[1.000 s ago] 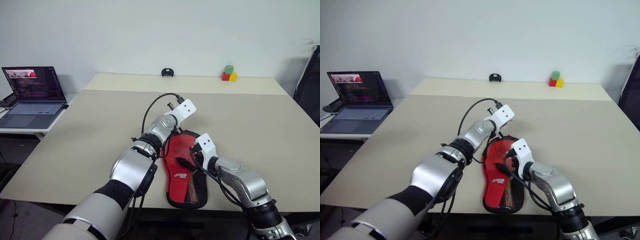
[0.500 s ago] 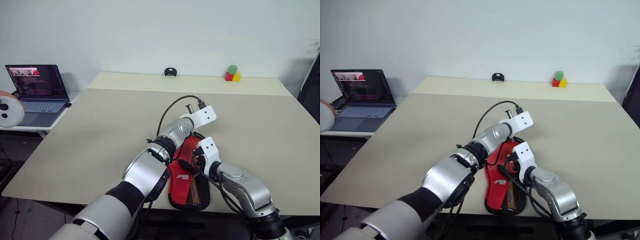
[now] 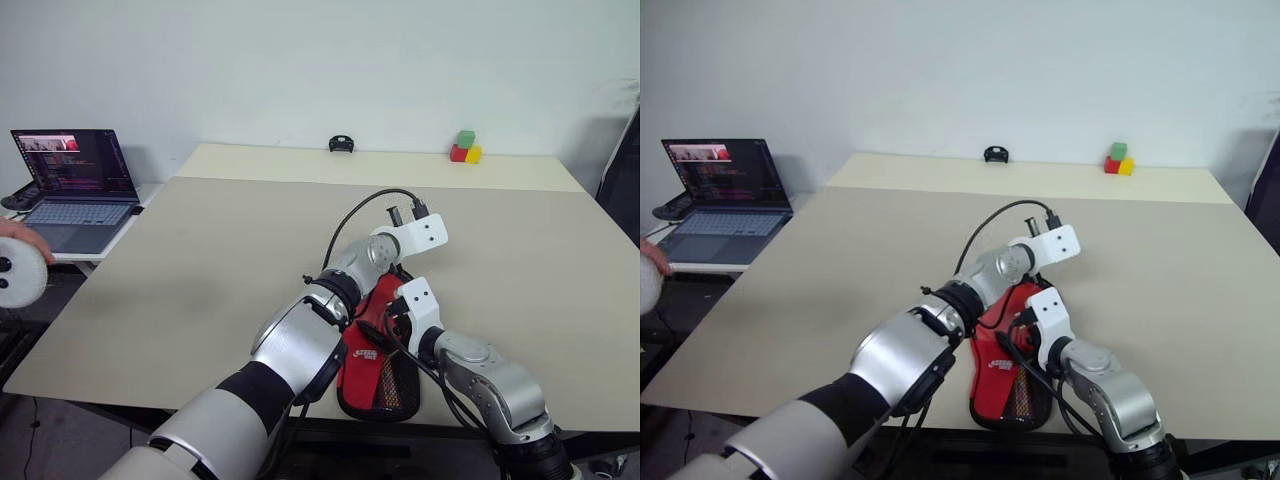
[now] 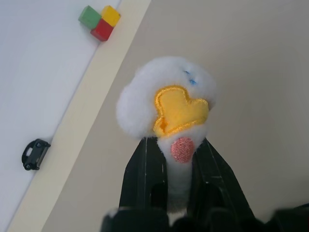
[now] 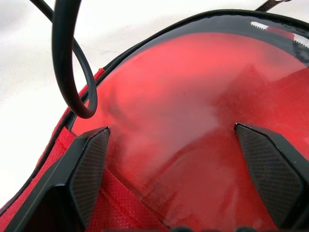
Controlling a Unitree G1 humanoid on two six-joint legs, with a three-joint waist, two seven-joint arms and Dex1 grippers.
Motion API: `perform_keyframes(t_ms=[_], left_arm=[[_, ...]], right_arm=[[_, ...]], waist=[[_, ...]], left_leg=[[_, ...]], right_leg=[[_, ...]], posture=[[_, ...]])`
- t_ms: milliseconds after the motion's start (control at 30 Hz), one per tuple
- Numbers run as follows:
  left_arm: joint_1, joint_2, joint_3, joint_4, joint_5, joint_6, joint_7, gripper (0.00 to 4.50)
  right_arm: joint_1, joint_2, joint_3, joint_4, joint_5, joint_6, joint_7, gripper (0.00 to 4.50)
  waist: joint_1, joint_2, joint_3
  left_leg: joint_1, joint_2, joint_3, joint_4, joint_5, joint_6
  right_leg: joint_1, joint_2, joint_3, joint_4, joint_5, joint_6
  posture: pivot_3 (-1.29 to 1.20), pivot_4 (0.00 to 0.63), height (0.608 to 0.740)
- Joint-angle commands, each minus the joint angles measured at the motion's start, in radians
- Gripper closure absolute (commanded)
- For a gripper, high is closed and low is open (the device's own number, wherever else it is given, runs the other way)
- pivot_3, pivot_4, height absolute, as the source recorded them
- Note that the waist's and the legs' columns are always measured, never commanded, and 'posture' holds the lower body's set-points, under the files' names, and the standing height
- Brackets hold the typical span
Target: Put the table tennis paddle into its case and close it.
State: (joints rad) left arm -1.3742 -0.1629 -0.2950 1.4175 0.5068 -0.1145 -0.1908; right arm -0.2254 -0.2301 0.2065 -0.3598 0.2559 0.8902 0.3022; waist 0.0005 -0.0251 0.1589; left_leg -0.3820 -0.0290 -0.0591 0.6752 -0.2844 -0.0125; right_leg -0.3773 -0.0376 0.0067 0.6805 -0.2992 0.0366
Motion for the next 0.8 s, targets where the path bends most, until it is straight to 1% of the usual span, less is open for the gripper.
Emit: perform_keyframes(t_ms=[33,133,200,267,400,433,467,633,767,800], left_arm=[[-0.055,-0.139,-0.001,-0.039,-0.012,-0.053,-0.017,4.32],[-0.034,-0.152,-0.006,-0.038,-0.015,-0.053,-0.065,4.32],[-0.001,-0.150,-0.032,-0.034,0.004,-0.042,-0.116,4.32],[0.024,-0.139,-0.051,-0.032,0.016,-0.027,-0.122,4.32],[0.051,-0.119,-0.037,-0.032,-0.013,-0.002,-0.174,4.32],[0.052,-0.117,-0.040,-0.032,-0.011,-0.002,-0.173,3.60],[0.052,-0.113,-0.042,-0.033,-0.009,-0.003,-0.172,3.35],[0.057,-0.073,-0.044,-0.032,-0.004,0.009,-0.161,1.48],[0.063,-0.052,-0.041,-0.033,-0.007,0.004,-0.177,0.17],[0.062,-0.051,-0.034,-0.034,-0.014,-0.004,-0.187,0.17]], right_arm=[[0.062,-0.005,0.029,0.095,0.003,0.113,-0.001,0.00],[0.053,-0.003,0.028,0.104,0.002,0.109,0.000,0.00],[0.049,-0.002,0.026,0.109,0.002,0.106,-0.001,0.00],[0.049,0.000,0.024,0.112,0.001,0.105,-0.001,0.00],[0.053,0.003,0.026,0.112,0.000,0.102,-0.001,0.00],[0.052,0.003,0.026,0.115,0.000,0.100,0.000,0.00],[0.050,0.003,0.025,0.120,0.000,0.098,0.002,0.00],[0.021,0.003,0.030,0.148,-0.001,0.087,0.017,0.00],[-0.008,0.003,0.031,0.172,-0.005,0.082,0.029,0.00],[-0.013,0.002,0.030,0.177,-0.005,0.080,0.032,0.00]], waist=[[0.000,0.000,0.000],[0.000,0.000,0.000],[0.000,0.000,0.000],[-0.002,0.000,0.000],[-0.003,0.000,0.000],[-0.003,0.000,0.000],[-0.003,0.000,0.000],[-0.007,0.000,0.000],[-0.014,0.000,0.000],[-0.016,0.000,0.000]], left_leg=[[0.000,0.000,0.000,0.000,0.000,0.000],[0.000,0.000,0.000,0.000,0.000,0.000],[0.000,0.000,0.000,0.000,0.000,0.000],[0.000,0.000,0.000,0.000,0.000,0.000],[0.001,0.000,0.000,0.000,0.000,0.000],[0.001,0.000,0.000,0.000,0.000,0.000],[0.001,0.000,0.000,0.000,0.000,0.000],[0.001,0.000,0.000,0.000,0.000,0.000],[0.004,0.001,0.001,0.000,0.000,0.000],[0.004,0.001,0.001,0.000,0.000,0.000]], right_leg=[[0.000,0.000,0.000,0.000,0.000,0.000],[0.000,0.000,0.000,0.000,0.000,0.000],[0.000,0.000,0.000,0.000,0.000,0.000],[0.000,0.000,-0.001,0.000,0.000,0.000],[0.000,0.000,-0.001,0.000,0.000,0.000],[0.000,0.000,-0.001,0.000,0.000,0.000],[0.000,0.000,-0.001,0.000,0.000,0.000],[0.001,0.000,0.000,0.000,0.000,0.000],[0.003,0.000,0.000,0.001,0.000,0.000],[0.003,0.000,-0.001,0.001,0.000,0.000]], posture=[[0.00,0.150,0.740],[0.00,0.150,0.740],[0.00,0.150,0.740],[0.00,0.150,0.740],[0.00,0.150,0.740],[0.00,0.150,0.740],[0.00,0.150,0.740],[0.00,0.150,0.740],[0.00,0.150,0.740],[0.00,0.150,0.740]])
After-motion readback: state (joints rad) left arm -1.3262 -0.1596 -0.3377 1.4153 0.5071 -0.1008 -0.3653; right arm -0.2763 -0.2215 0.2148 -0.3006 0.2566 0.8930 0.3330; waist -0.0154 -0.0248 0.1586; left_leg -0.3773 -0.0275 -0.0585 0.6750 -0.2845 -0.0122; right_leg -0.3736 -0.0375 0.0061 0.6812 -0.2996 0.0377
